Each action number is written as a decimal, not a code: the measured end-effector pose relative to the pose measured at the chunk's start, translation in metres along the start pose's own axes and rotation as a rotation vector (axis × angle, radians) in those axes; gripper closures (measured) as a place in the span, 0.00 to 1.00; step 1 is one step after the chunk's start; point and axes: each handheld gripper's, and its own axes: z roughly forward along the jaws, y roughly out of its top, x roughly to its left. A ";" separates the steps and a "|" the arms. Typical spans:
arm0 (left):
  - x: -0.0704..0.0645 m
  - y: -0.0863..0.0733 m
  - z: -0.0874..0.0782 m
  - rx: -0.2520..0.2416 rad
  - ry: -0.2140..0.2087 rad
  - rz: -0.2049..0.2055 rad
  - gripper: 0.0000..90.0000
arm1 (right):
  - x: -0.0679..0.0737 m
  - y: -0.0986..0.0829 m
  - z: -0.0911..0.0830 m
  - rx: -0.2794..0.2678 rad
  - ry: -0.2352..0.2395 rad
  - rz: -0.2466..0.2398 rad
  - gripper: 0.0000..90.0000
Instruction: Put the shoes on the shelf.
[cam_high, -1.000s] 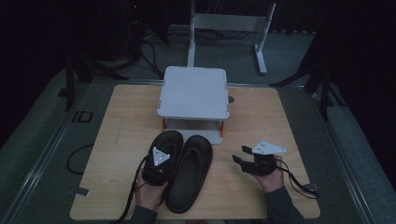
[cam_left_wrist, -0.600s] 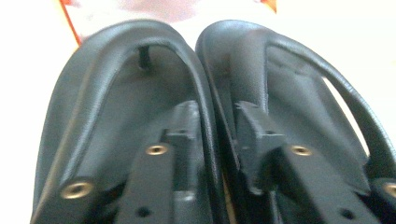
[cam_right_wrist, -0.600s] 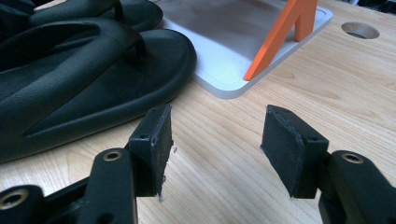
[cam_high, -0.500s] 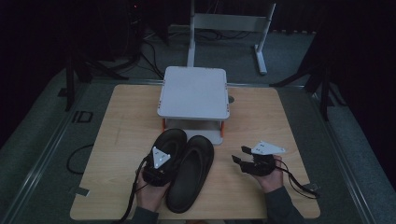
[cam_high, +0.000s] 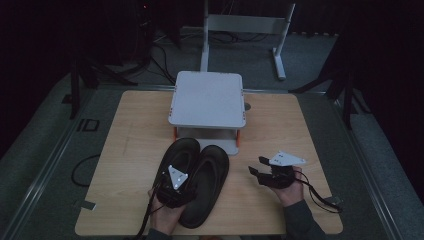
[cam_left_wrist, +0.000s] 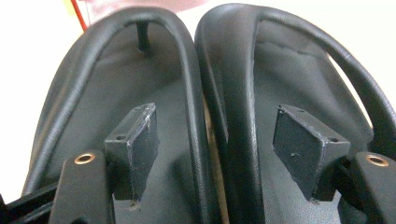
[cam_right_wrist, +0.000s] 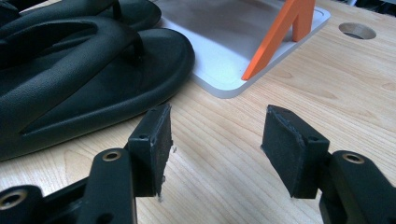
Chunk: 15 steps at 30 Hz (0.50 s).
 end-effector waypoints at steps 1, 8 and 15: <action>0.000 0.000 0.001 0.007 0.001 0.001 0.36 | 0.000 0.000 0.000 0.002 -0.002 -0.004 0.46; 0.000 -0.004 0.006 0.027 0.003 -0.009 0.50 | 0.000 -0.001 0.001 0.009 -0.001 -0.006 0.46; -0.001 -0.004 0.004 0.017 0.004 -0.020 0.71 | 0.001 -0.001 0.001 0.008 -0.002 -0.008 0.46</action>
